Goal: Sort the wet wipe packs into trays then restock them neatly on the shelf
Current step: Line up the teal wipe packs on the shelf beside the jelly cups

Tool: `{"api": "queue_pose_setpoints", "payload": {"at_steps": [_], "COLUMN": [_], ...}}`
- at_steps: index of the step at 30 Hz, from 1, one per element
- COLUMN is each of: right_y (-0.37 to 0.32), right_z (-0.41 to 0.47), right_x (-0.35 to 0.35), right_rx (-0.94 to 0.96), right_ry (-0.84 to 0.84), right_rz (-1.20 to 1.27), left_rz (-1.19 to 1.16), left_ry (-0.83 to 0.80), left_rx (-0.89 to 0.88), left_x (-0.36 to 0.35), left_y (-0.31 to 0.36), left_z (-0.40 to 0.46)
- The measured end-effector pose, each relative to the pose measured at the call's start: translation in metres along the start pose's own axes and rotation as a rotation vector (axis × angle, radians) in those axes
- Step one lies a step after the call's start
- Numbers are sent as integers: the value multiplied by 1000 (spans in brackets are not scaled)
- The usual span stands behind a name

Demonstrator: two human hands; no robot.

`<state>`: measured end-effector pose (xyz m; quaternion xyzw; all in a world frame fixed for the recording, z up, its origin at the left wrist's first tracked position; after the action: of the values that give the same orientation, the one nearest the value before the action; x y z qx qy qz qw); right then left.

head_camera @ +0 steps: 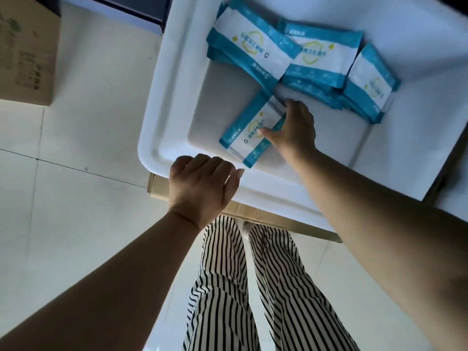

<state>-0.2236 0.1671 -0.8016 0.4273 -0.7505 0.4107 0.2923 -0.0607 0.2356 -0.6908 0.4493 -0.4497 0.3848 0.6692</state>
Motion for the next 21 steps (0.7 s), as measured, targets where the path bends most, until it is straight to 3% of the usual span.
{"api": "queue_pose_setpoints", "payload": {"at_steps": [2, 6, 9, 13, 15, 17, 21], "right_y": [7, 21, 40, 65, 75, 87, 105], "right_z": [8, -1, -26, -50, -56, -56, -47], "right_x": [-12, -36, -40, -28, -22, -13, 2], "right_rx": [-128, -347, -518, -621, -642, -670, -685], "right_ry": [-107, -274, -244, -184, -170, -126, -18], "right_rz": [56, 479, 886, 1166, 1246, 1315, 1428], "left_rz": [-8, -35, -58, -311, -380, -482, -920], "left_ry": [-17, -108, -312, -645, -742, -788, -822], "left_rx": [3, 56, 162, 611, 731, 844, 1246], "left_x": [1, -2, -10, -32, -52, -75, -131], "left_y": [0, 0, -5, -33, -41, -38, -8], "left_z": [0, 4, 12, 37, 56, 77, 86]}}
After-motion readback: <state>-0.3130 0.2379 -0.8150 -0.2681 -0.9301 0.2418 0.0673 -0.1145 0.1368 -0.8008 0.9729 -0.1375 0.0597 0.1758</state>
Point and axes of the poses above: each hand's wrist, its own z-axis towards the middle knuckle, its own x-axis out of the back of the hand, y = z × x, the point moved 10 cm from there along z, towards the middle knuckle, and after that the axes turned 6 degrees about x, right-handed, at the moved point
